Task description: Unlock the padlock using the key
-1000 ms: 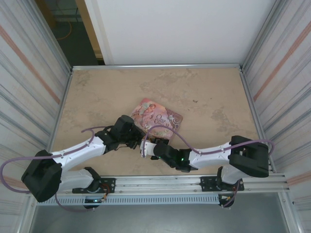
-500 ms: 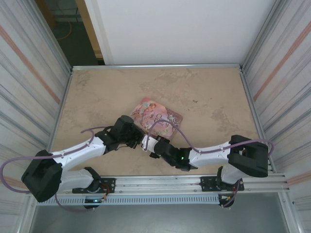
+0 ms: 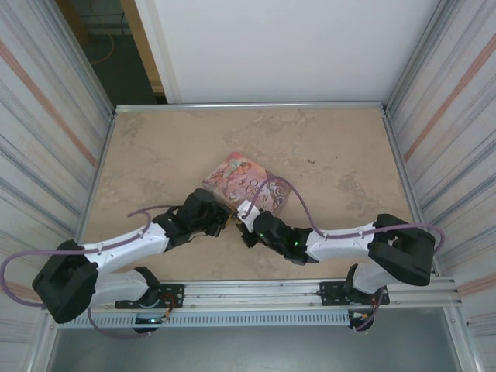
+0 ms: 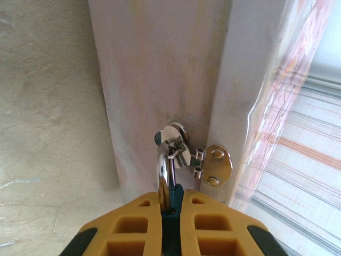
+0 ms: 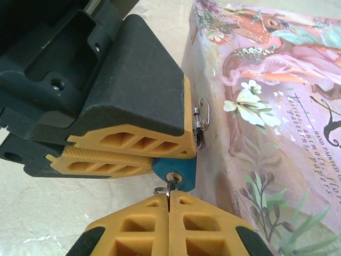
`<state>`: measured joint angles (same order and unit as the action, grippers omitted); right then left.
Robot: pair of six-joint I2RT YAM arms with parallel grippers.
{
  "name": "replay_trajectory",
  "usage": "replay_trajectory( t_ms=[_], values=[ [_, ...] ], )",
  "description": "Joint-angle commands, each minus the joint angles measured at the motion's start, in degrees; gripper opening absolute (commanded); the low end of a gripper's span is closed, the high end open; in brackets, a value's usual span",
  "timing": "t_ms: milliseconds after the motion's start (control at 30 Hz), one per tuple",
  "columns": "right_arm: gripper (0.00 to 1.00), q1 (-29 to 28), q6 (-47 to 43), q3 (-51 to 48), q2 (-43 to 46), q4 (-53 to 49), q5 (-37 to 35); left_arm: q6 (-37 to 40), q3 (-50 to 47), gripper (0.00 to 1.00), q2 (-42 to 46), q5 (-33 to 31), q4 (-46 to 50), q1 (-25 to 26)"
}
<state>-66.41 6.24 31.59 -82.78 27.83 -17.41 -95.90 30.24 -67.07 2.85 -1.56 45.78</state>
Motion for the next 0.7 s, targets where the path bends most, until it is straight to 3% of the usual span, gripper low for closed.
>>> replay_trajectory(
  t_ms=[0, 300, 667],
  values=[
    [0.0, 2.91, 2.81, -1.88, 2.15, 2.49, -2.65, -1.65, -0.96, 0.0, 2.15, 3.92, -0.18, 4.28],
    [0.0, 6.25, 4.28, -9.35, 7.12, 2.61, 4.42, -5.85, 0.09, 0.0, -0.76, -5.44, -1.62, 14.29],
    [0.0, 7.03, 3.69, -13.11, 12.71, 0.62, 7.87, -7.02, 0.79, 0.0, -6.48, -5.11, -6.08, 15.57]
  ],
)
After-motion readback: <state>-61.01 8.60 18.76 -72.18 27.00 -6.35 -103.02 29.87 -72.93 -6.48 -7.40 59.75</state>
